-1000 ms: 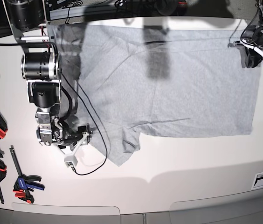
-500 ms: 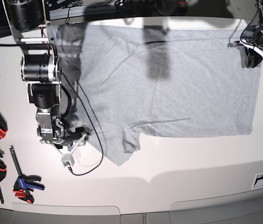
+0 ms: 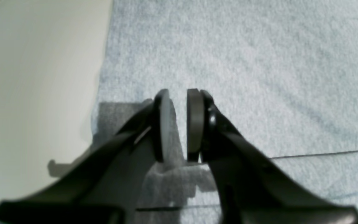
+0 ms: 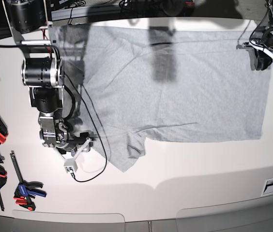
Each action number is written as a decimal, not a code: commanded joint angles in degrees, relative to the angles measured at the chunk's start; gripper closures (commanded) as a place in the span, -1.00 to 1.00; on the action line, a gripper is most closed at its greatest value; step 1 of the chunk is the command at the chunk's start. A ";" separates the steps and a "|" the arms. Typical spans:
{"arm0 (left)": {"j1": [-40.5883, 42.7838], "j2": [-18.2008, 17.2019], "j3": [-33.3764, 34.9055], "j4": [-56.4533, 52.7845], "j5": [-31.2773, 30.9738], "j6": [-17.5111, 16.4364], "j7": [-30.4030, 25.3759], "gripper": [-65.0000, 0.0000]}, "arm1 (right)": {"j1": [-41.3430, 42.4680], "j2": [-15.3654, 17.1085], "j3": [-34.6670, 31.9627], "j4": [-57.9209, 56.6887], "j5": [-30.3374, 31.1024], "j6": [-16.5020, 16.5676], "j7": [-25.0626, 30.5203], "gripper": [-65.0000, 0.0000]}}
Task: Fold the T-shirt properly
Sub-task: 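Reach the right gripper to the opposite sleeve edge and grasp it, then reach the left gripper to the opposite hem corner and grasp it, then lift both grippers and fold the grasped edge over the shirt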
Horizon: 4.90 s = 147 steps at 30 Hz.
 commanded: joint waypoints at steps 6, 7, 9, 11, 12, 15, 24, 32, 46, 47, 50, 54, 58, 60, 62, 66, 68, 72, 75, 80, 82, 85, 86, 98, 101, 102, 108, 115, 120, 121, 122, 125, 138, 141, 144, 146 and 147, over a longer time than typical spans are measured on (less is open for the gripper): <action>0.02 -0.96 -0.44 0.94 -0.55 0.24 -1.55 0.72 | 0.68 -2.75 -0.07 -0.28 -0.26 1.51 -2.82 0.07; 0.02 -0.96 -0.44 0.94 -0.55 0.24 -1.55 0.73 | 0.68 -3.19 -0.07 -0.28 -0.26 1.53 -2.82 0.07; 0.04 -0.96 -0.44 0.94 -0.55 0.24 -1.55 0.73 | 0.70 -3.87 -0.07 -0.28 -0.26 1.51 -2.82 0.07; 0.02 -0.96 -0.44 0.94 -0.55 0.24 -1.55 0.72 | 0.68 -4.44 -0.07 -0.28 -0.26 1.53 -2.80 0.07; 0.04 -0.96 -0.44 0.94 -0.55 0.24 -1.55 0.73 | 0.70 -4.61 -0.07 -0.26 -0.26 1.55 -2.80 0.07; 0.02 -0.96 -0.44 0.94 -0.52 0.24 -1.55 0.73 | 0.68 -4.94 -0.07 -0.26 -0.26 2.23 -2.82 0.08; 0.02 -0.96 -0.44 0.94 -0.55 0.24 -1.60 0.73 | -0.33 -5.07 -0.07 -0.26 0.35 3.21 -2.62 1.00; -3.63 -1.01 -0.44 0.94 -0.28 1.88 -1.55 0.72 | -2.08 -5.05 -0.07 -0.22 0.15 3.19 -1.73 1.00; -36.22 -14.08 -0.31 -39.15 -7.32 6.43 -1.25 -0.06 | -2.16 -5.07 -0.07 -0.22 0.15 3.23 -1.75 1.00; -38.99 -15.06 -0.31 -43.56 -8.31 6.38 -0.90 -0.06 | -2.16 -5.07 -0.07 -0.22 0.15 3.23 -1.75 1.00; -46.66 -17.33 -0.31 -56.76 -10.29 5.75 -0.37 -0.06 | -2.16 -5.07 -0.07 -0.22 0.15 3.23 -1.75 1.00; -54.25 -18.47 -0.33 -72.89 -10.69 5.07 -1.62 -0.06 | -2.16 -5.05 -0.07 -0.22 0.15 3.23 -1.77 1.00; -57.61 -17.68 -0.33 -82.34 -11.61 2.97 -3.52 -0.06 | -2.16 -5.05 -0.07 -0.22 0.13 3.26 -1.77 1.00; -58.42 -16.50 -0.33 -83.12 -11.52 2.73 -3.43 -0.06 | -2.16 -5.05 -0.07 -0.22 0.13 3.26 -1.77 1.00; -59.28 -15.34 -0.33 -83.12 -11.47 2.73 -2.89 -0.06 | -2.16 -5.05 -0.07 -0.22 0.13 3.32 -1.79 1.00; -61.42 -13.18 -0.33 -83.12 -9.62 2.73 -2.75 -0.06 | -2.16 -5.05 -0.07 -0.22 0.13 3.45 -1.79 1.00; -62.38 -12.26 -0.31 -83.12 -8.83 2.73 -2.75 -0.06 | -2.16 -5.05 -0.07 -0.22 0.13 3.48 -1.77 1.00; -63.80 -10.82 0.07 -83.14 -8.04 2.71 -2.82 0.01 | -2.16 -5.05 -0.07 -0.22 0.13 3.48 -1.75 1.00; -64.92 -9.90 3.23 -83.12 -8.02 2.73 -3.19 0.02 | -2.16 -5.05 -0.07 -0.22 0.13 3.45 -1.75 1.00; -66.97 -8.72 10.71 -83.12 -8.04 2.80 -4.35 0.02 | -2.16 -5.05 -0.07 -0.22 0.13 3.45 -1.75 1.00; -67.56 -8.61 12.74 -83.12 -8.02 2.80 -4.55 0.02 | -2.16 -5.03 -0.07 -0.22 0.11 3.45 -1.77 1.00; -67.89 -8.61 14.21 -83.12 -8.02 2.99 -4.74 0.06 | -2.16 -5.05 -0.07 -0.22 0.13 3.45 -1.75 1.00; -67.87 -8.63 14.25 -83.12 -8.02 2.97 -4.98 0.15 | -2.16 -5.05 -0.07 -0.22 0.13 3.45 -1.75 1.00; -67.63 -9.09 14.25 -81.66 -8.37 -3.56 -7.69 1.00 | -2.82 -5.05 -0.07 5.73 0.22 5.55 -2.91 1.00; -66.42 -9.64 14.23 -79.52 -11.65 -6.19 -6.58 1.00 | -3.78 -5.03 -0.04 11.10 2.34 7.17 -7.19 1.00; -65.96 -9.88 14.23 -78.86 -12.24 -7.17 -6.29 1.00 | -4.26 -5.03 -0.07 12.94 3.19 7.39 -8.68 1.00; -62.14 -11.26 14.23 -73.53 -14.19 -11.47 -3.15 1.00 | -8.94 -5.05 0.00 26.84 3.87 8.41 -16.52 1.00; -55.52 -12.44 14.23 -65.37 -14.14 -11.67 -2.75 1.00 | -19.26 -5.09 3.37 51.41 10.51 8.39 -26.38 1.00; -50.56 -12.76 14.23 -59.23 -14.14 -11.67 -1.73 1.00 | -25.14 -5.05 8.02 64.32 16.76 8.57 -36.00 1.00; -49.46 -12.85 14.23 -57.70 -14.16 -11.67 -0.83 1.00 | -26.49 -5.05 9.14 65.51 17.44 8.57 -36.06 1.00; -48.35 -12.87 14.23 -56.11 -14.25 -11.67 -0.02 1.00 | -27.85 -5.05 10.19 66.42 18.56 8.57 -36.09 1.00; -44.52 -12.92 14.12 -51.32 -15.50 -11.67 0.68 1.00 | -31.80 -5.05 12.98 69.22 23.12 9.97 -37.22 1.00; -33.88 -12.87 1.05 -40.24 -17.14 -11.61 1.99 1.00 | -49.92 -5.03 16.57 87.03 28.74 11.85 -39.28 1.00; -33.24 -12.85 0.72 -40.24 -17.25 -11.63 4.61 1.00 | -53.00 -5.05 18.49 89.64 28.74 11.85 -39.28 1.00; -32.46 -12.87 0.72 -40.24 -17.59 -11.63 5.44 1.00 | -55.45 -5.05 20.55 90.77 28.76 11.82 -39.30 1.00; -31.89 -12.85 0.72 -40.24 -17.70 -11.63 5.46 1.00 | -56.78 -5.05 21.64 90.77 28.76 11.85 -39.28 1.00; -31.52 -12.87 0.72 -40.24 -17.73 -11.63 5.97 1.00 | -57.27 -5.05 22.10 90.77 28.76 11.82 -39.30 1.00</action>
